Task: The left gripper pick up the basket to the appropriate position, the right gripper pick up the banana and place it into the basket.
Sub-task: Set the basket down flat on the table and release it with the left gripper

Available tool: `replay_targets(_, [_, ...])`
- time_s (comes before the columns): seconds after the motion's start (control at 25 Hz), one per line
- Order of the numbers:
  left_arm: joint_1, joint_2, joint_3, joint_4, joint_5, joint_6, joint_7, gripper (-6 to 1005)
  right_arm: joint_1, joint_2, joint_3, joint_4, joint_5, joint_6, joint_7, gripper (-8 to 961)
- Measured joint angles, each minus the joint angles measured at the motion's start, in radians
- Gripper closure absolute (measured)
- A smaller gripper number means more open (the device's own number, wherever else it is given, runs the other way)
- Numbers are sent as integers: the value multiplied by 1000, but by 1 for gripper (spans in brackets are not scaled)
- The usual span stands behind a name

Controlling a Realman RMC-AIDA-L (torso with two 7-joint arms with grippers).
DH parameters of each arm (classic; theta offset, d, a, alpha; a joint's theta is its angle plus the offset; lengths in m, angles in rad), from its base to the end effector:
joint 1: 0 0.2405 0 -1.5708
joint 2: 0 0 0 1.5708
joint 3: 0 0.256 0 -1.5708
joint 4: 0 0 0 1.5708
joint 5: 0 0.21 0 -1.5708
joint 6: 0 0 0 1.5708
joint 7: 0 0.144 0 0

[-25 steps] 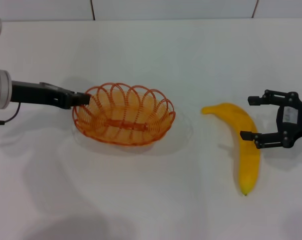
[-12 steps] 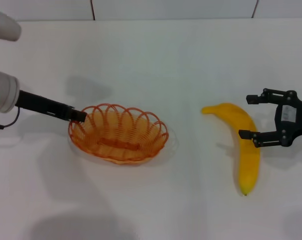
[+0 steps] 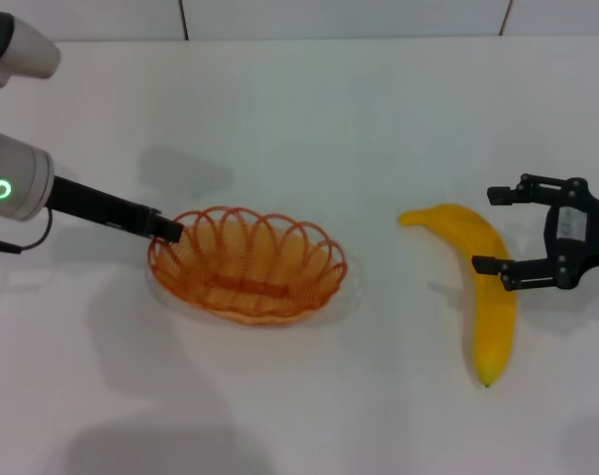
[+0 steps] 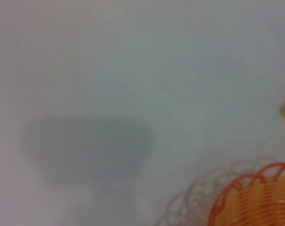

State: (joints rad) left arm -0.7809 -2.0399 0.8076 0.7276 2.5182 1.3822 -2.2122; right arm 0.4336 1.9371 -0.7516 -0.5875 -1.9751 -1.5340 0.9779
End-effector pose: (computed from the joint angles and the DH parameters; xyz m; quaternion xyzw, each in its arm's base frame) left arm -0.2428 0.3941 0.0013 -0.8869 -0.4415 0.0160 0.1350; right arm 0.3218 0.3098 0.0383 -0.9680 0.0700 0.1481 0.1899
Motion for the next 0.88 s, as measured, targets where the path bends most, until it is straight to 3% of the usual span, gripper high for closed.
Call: replay_targets(0.88, [29, 4, -11, -1, -87, -30, -52, 953, -6, 0, 22, 0, -6, 0, 1, 62])
